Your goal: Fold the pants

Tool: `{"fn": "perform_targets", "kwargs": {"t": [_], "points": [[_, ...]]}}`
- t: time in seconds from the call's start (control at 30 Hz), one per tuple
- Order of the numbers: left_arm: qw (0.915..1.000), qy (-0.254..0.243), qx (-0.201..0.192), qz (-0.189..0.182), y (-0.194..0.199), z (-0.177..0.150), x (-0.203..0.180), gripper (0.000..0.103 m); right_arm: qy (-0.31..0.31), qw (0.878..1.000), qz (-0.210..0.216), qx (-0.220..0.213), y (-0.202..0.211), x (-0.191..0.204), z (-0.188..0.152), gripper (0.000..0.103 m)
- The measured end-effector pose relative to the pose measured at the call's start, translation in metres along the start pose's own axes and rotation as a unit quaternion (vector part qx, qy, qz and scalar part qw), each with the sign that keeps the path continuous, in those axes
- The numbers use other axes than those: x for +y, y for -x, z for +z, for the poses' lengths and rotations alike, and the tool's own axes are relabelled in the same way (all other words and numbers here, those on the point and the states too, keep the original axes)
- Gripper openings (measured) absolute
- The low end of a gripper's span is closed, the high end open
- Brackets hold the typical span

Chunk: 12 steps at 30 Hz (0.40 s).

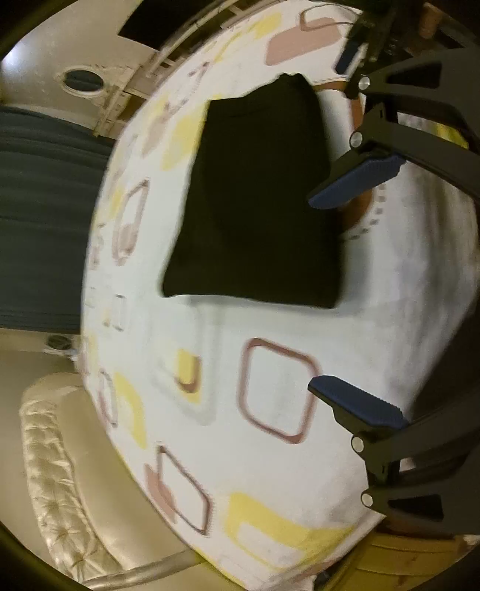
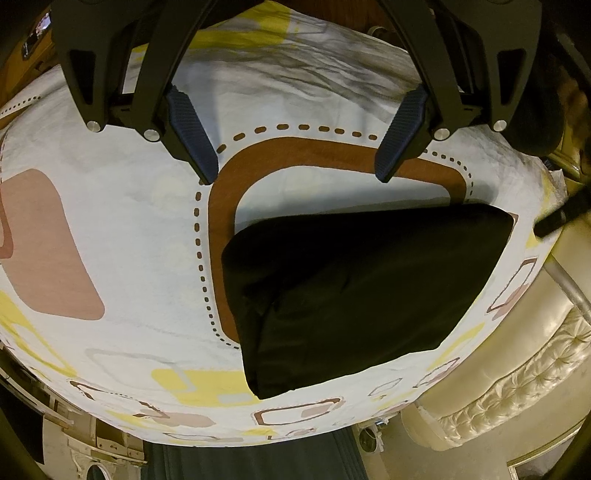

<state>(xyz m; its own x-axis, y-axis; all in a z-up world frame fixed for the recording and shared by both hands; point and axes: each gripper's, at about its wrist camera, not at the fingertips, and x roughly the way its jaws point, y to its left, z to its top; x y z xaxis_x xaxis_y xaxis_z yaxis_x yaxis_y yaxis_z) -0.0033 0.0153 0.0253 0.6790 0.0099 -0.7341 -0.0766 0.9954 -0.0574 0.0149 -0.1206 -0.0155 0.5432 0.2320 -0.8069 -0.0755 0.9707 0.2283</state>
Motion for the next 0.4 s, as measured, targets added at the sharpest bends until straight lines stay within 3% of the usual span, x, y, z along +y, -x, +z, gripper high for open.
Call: {"fn": "perform_targets", "kwargs": {"t": [0.1, 0.2, 0.3, 0.4], "points": [[1.0000, -0.005, -0.005, -0.005, -0.008, 0.022, 0.010, 0.091, -0.006, 1.000, 0.017, -0.003, 0.005, 0.000, 0.006, 0.087], [0.9996, 0.019, -0.010, 0.020, -0.036, 0.058, 0.037, 0.091, -0.006, 0.998, 0.049, -0.033, 0.024, 0.001, 0.034, 0.087], [0.9976, 0.025, -0.006, 0.064, -0.093, 0.107, 0.071, 0.091, -0.008, 0.996, 0.057, -0.075, 0.029, -0.010, 0.093, 0.094], [0.9911, 0.025, -0.006, 0.131, -0.155, 0.146, 0.106, 0.091, 0.004, 0.993, 0.016, -0.117, 0.003, -0.031, 0.168, 0.098]]}}
